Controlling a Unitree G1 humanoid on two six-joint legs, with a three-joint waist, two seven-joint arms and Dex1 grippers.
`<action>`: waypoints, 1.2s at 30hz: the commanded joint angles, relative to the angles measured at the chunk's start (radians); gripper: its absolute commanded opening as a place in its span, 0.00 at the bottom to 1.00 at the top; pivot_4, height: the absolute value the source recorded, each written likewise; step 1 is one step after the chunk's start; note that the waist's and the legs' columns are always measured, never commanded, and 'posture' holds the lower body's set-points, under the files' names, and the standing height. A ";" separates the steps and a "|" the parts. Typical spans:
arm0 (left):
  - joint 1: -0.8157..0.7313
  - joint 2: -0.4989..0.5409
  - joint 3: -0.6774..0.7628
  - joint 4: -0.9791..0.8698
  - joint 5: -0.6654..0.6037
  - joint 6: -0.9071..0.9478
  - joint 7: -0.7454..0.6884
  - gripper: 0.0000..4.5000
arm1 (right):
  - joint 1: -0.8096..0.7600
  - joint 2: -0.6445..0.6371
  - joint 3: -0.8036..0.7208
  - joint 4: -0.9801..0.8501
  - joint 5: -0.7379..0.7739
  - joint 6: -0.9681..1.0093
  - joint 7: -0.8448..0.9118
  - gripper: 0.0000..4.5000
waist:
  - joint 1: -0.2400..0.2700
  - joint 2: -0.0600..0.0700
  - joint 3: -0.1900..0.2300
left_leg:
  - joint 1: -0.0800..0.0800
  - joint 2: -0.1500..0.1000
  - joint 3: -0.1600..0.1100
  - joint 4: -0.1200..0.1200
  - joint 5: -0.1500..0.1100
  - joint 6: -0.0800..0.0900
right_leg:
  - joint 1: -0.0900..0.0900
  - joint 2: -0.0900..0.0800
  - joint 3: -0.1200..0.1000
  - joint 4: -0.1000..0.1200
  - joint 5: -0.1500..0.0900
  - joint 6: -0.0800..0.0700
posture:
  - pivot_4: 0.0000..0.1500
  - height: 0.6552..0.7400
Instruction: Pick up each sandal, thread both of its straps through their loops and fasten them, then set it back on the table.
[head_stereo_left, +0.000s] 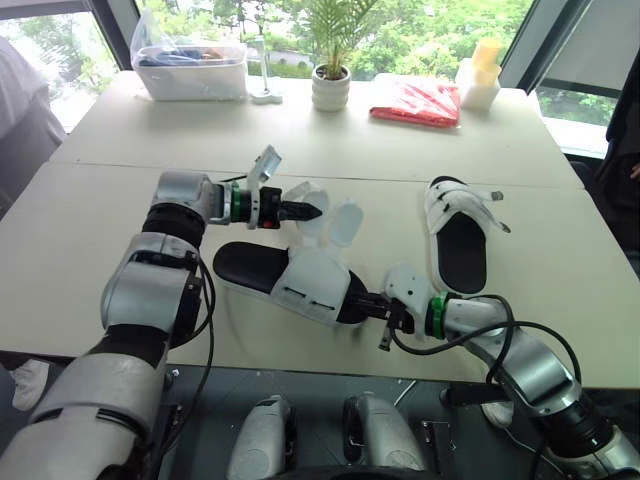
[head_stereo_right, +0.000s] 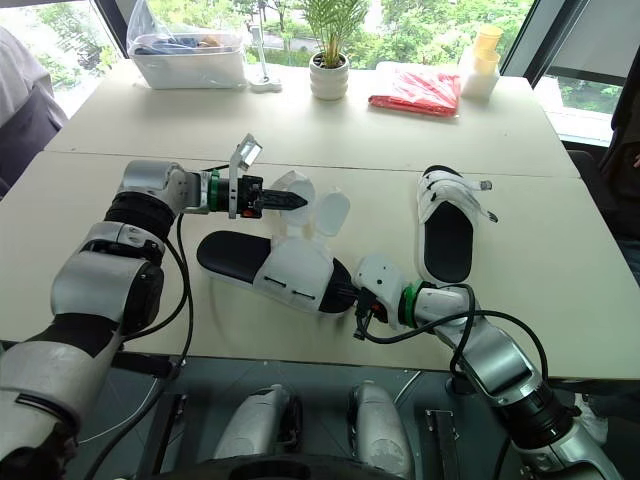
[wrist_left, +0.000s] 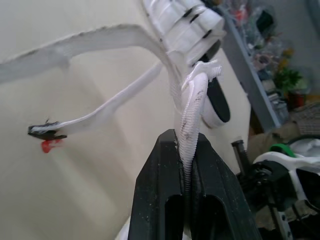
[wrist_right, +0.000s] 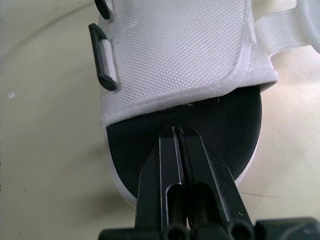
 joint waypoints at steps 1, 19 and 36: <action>0.046 0.045 0.021 -0.228 -0.046 -0.165 -0.168 0.01 | 0.026 -0.005 0.013 0.035 -0.030 0.024 0.009 0.00 | -0.002 0.000 0.000 | 0.000 0.000 0.000 0.000 0.002 -0.003 | -0.001 0.000 0.000 0.001 0.000 0.000 | 1.00 0.81; 0.498 0.202 -0.072 -0.687 0.091 -0.935 -0.209 0.01 | 0.038 -0.024 0.011 0.082 -0.064 -0.006 0.067 0.00 | 0.000 0.003 -0.002 | 0.000 0.000 0.000 -0.002 0.000 -0.001 | -0.001 -0.003 0.001 -0.002 0.000 -0.003 | 1.00 0.81; 0.293 0.206 -0.027 -0.666 -0.206 0.327 -0.027 0.65 | 0.020 0.000 0.003 0.098 -0.065 -0.009 0.072 0.00 | 0.000 0.003 -0.005 | 0.002 0.000 0.000 0.000 -0.001 0.001 | 0.001 0.000 0.000 0.001 0.000 0.000 | 1.00 0.81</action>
